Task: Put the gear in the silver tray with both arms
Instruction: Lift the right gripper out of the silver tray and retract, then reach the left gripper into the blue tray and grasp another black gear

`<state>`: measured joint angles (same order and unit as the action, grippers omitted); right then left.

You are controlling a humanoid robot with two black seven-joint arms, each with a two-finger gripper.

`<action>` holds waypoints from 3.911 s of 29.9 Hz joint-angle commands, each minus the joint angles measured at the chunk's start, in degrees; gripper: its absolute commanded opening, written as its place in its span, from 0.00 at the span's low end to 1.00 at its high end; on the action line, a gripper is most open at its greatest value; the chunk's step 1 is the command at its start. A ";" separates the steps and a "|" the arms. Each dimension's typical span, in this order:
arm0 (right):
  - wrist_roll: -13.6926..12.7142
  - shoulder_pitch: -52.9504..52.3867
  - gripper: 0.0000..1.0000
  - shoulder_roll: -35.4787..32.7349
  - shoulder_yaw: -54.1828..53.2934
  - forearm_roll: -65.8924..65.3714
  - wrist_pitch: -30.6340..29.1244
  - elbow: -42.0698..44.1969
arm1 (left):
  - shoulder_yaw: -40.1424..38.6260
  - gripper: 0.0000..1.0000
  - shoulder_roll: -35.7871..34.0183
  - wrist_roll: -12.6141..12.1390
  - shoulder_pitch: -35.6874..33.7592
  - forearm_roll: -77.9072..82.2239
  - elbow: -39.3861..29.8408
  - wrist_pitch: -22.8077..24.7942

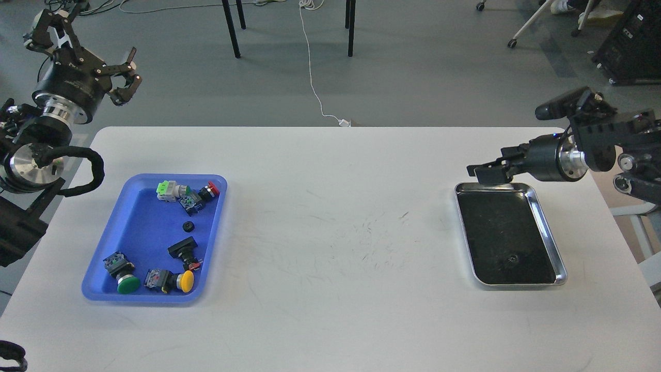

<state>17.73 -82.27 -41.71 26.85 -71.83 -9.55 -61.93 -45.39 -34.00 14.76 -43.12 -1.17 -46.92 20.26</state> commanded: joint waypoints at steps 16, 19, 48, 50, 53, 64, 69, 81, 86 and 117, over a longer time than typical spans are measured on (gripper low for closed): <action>-0.06 9.32 0.96 7.34 -26.66 21.38 0.85 15.51 | 5.40 0.97 -11.79 0.62 -0.56 44.82 -17.84 1.19; -0.06 10.37 0.96 9.79 -30.79 25.41 0.85 19.46 | 5.40 0.97 -13.02 0.62 1.28 54.13 -21.80 -1.00; 0.02 31.73 1.00 19.12 -64.29 70.52 -4.43 26.07 | 29.83 0.87 -17.51 6.25 5.68 114.99 -17.95 -16.92; 0.02 31.91 1.00 19.30 -64.47 70.52 -4.34 25.80 | 29.92 0.84 -17.16 6.25 5.77 114.90 -17.95 -17.09; 0.11 31.91 1.00 19.47 -64.38 70.52 -4.25 25.63 | 29.92 0.77 -16.72 5.98 6.21 114.55 -17.86 -17.10; 0.11 31.73 1.00 19.47 -64.29 70.52 -4.25 24.84 | 29.92 0.63 -14.61 5.63 6.83 113.23 -16.98 -17.10; 0.11 31.73 1.00 19.47 -64.29 70.43 -4.25 24.75 | 29.92 0.56 -12.76 5.63 7.18 113.32 -14.96 -17.01; 0.11 31.73 1.00 19.30 -64.03 70.43 -2.93 22.99 | 29.92 0.53 -9.25 5.54 7.27 113.23 -11.27 -16.83; 0.02 31.64 1.00 18.94 -63.68 70.43 -2.93 22.90 | 29.92 0.52 -9.07 5.54 7.61 113.40 -11.27 -16.92; 0.11 30.85 1.00 18.50 -63.85 70.43 -2.93 22.90 | 32.29 0.21 -14.69 6.42 3.40 108.93 -12.49 -16.83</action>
<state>17.83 -51.45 -23.12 -36.92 -1.41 -12.48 -39.02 -13.11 -47.32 21.09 -38.52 109.90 -58.45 3.57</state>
